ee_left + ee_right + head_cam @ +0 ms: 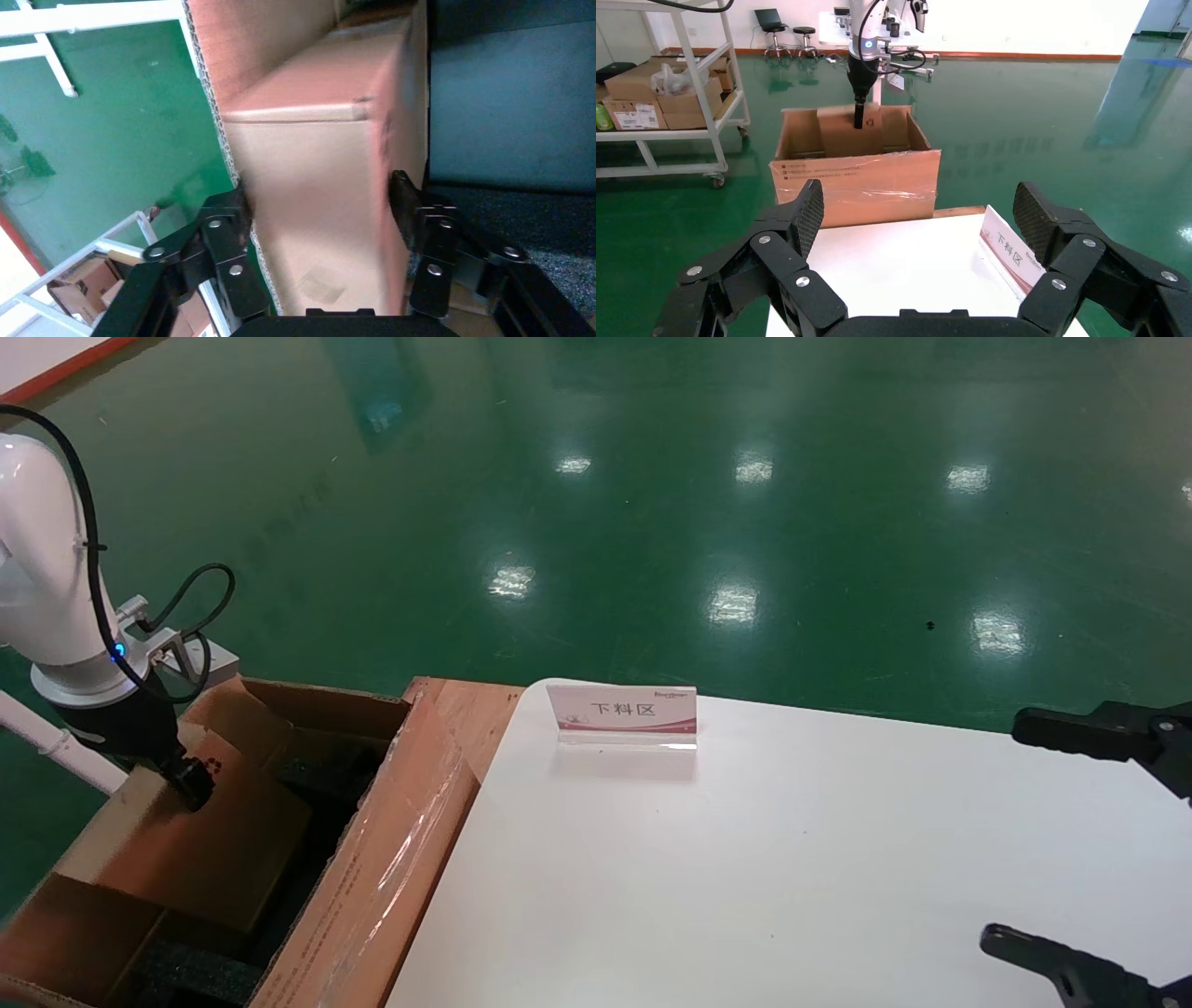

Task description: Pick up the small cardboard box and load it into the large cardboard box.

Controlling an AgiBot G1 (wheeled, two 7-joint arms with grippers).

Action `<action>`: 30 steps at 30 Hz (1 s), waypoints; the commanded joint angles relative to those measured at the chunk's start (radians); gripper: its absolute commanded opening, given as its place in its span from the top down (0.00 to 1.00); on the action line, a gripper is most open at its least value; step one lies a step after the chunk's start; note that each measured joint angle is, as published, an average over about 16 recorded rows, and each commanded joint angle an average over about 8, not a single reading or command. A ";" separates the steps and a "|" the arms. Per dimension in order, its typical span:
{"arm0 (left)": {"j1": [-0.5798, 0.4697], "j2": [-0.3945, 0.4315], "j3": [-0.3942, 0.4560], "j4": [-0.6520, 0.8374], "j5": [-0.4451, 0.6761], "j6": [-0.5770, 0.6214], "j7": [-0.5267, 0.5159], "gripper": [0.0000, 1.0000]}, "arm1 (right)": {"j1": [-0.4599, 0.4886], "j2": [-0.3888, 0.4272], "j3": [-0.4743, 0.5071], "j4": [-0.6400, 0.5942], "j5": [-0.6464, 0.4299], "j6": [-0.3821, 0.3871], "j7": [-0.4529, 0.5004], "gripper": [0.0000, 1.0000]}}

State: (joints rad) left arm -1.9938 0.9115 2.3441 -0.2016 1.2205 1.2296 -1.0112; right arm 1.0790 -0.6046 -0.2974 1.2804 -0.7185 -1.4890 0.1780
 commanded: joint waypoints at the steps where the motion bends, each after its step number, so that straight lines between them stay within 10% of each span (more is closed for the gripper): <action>1: 0.000 0.000 0.000 0.000 0.001 0.000 0.000 0.00 | 0.000 0.000 0.000 0.000 0.000 0.000 0.000 0.00; 16: -0.112 -0.033 -0.066 -0.074 -0.074 -0.060 0.091 0.00 | 0.000 0.000 -0.001 -0.001 0.000 0.000 0.000 0.00; 30: -0.331 -0.186 -0.183 -0.446 -0.177 -0.210 0.179 0.00 | 0.001 0.000 -0.001 -0.001 0.001 0.000 -0.001 0.00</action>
State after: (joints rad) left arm -2.3156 0.7380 2.1716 -0.6302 1.0542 1.0249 -0.8356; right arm 1.0796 -0.6043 -0.2986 1.2794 -0.7181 -1.4889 0.1772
